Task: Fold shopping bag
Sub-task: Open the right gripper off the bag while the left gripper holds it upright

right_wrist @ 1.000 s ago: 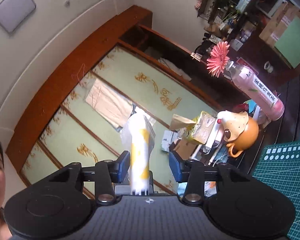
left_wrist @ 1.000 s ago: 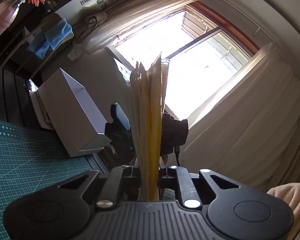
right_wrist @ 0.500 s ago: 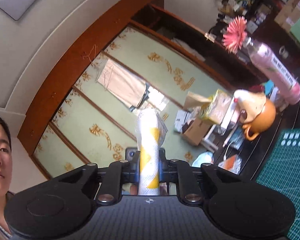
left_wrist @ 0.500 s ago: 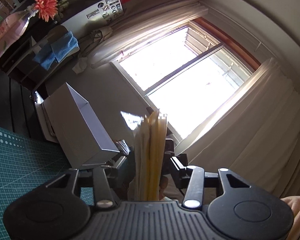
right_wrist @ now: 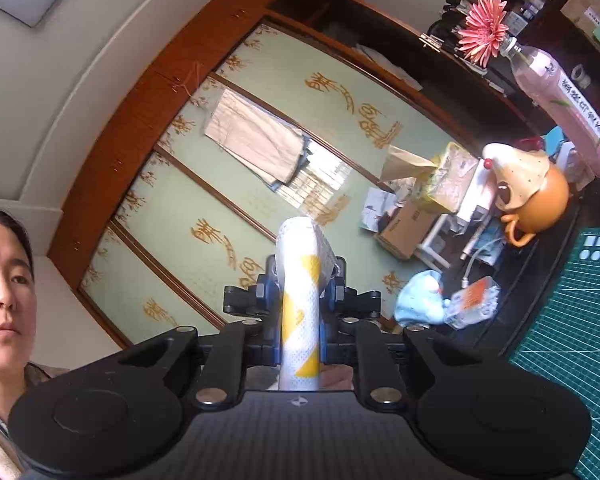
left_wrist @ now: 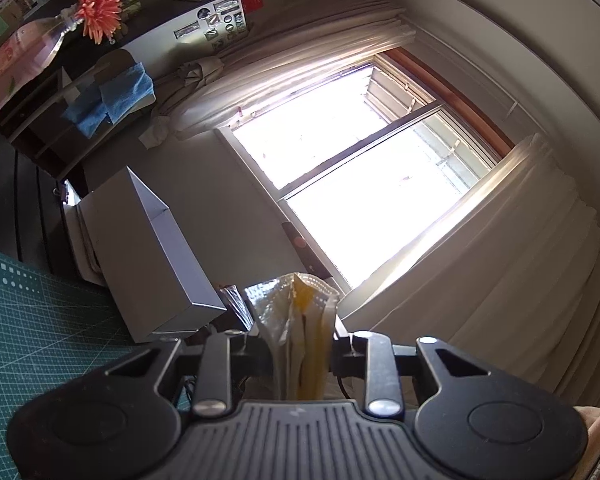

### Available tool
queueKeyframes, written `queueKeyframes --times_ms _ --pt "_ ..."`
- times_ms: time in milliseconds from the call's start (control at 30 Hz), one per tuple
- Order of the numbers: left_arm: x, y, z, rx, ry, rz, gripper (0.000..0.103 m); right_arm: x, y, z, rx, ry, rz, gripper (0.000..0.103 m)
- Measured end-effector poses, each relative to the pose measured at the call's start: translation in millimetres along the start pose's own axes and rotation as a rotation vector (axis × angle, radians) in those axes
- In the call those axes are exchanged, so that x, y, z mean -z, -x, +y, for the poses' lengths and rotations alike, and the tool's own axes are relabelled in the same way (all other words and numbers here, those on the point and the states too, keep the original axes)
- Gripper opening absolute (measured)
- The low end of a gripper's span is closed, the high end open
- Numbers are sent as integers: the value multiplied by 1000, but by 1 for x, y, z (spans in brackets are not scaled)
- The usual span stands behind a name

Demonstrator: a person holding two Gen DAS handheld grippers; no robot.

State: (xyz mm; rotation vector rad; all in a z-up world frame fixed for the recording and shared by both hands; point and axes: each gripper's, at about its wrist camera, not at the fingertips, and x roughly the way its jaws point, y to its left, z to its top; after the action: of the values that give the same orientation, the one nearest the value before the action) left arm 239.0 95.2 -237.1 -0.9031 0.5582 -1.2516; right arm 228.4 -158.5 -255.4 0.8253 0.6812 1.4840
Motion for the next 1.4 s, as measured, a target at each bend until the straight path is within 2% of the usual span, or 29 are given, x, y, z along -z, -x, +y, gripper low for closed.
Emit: queueKeyframes --times_ms 133,367,567,733,800,867,967,1100,1133,1200,1300,1400 --pt "-1 -2 -3 -30 -11 6 28 1 1 -1 -5 -11 10 17" --pt "-1 -2 -9 -9 -29 29 29 2 2 -2 -14 -31 27 18" --pt "0 -1 -9 -32 -35 23 31 -1 3 -4 4 -36 29 20" --pt "-2 7 -9 -27 -29 -22 30 -1 5 -5 11 -39 19 24" --pt "-3 9 -9 -20 -23 -39 22 0 5 -5 13 -37 17 24" --pt "-4 12 -9 -12 -18 -57 20 0 4 -5 14 -35 16 26" --pt "-6 18 -8 5 1 -98 19 0 4 -5 16 -31 13 42" --pt "-11 31 -4 17 51 -176 19 1 3 -5 20 -26 10 45" --pt "-12 34 -3 15 61 -188 19 1 3 -5 20 -25 10 44" --pt "-12 34 -2 0 65 -205 26 1 2 -5 22 -23 8 17" --pt "-14 31 -3 11 65 -175 38 1 2 -5 24 -19 6 15" --pt "-14 24 -8 28 40 -127 44 2 1 -5 26 -15 3 15"
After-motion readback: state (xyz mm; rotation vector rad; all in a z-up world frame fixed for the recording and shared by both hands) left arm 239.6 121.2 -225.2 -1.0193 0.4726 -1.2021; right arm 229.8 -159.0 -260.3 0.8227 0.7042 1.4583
